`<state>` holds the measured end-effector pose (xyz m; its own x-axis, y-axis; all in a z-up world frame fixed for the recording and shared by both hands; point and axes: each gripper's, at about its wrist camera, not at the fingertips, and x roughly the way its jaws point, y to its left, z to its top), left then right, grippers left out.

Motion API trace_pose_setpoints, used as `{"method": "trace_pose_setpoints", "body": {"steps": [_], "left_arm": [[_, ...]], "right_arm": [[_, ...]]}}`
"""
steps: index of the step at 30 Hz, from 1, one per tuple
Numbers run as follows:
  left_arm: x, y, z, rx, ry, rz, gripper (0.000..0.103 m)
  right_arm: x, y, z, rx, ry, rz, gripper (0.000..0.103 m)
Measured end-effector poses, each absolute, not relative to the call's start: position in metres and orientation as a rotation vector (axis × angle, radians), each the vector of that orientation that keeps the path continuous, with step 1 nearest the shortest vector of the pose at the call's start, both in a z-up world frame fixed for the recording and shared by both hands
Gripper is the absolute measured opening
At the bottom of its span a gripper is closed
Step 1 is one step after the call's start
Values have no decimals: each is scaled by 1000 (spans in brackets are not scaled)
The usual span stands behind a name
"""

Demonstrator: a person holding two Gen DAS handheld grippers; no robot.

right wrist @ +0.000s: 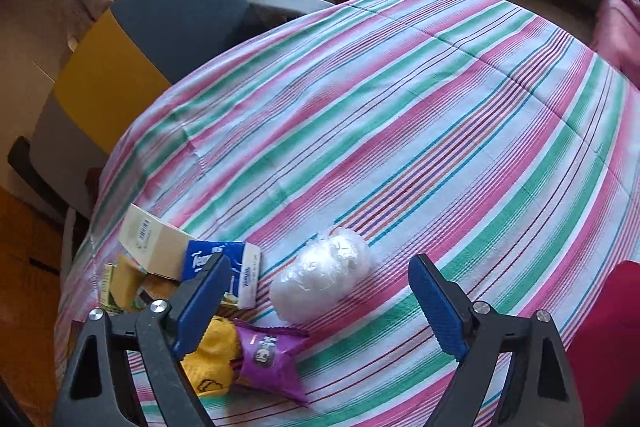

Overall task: Organize objects
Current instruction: 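Grasp a plastic-wrapped white ball with the left tool while the right tool grasps another, then carry the wrapped ball into the gold tray and release it with the left tool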

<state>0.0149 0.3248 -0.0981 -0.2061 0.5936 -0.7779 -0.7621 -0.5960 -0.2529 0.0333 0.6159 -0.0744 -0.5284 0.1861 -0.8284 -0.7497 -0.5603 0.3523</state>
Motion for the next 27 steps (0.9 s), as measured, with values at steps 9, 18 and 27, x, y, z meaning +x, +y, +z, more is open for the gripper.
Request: {"method": "trace_pose_setpoints", "body": {"steps": [9, 18, 27], "left_arm": [[29, 292, -80, -1083, 184, 1914, 39], [39, 272, -61, -1038, 155, 1926, 39], [32, 228, -36, -1004, 109, 2035, 39]], "right_arm": [[16, 615, -92, -1148, 868, 2070, 85], [9, 619, -102, -1207, 868, 2056, 78], [-4, 605, -98, -1269, 743, 2129, 42]]}}
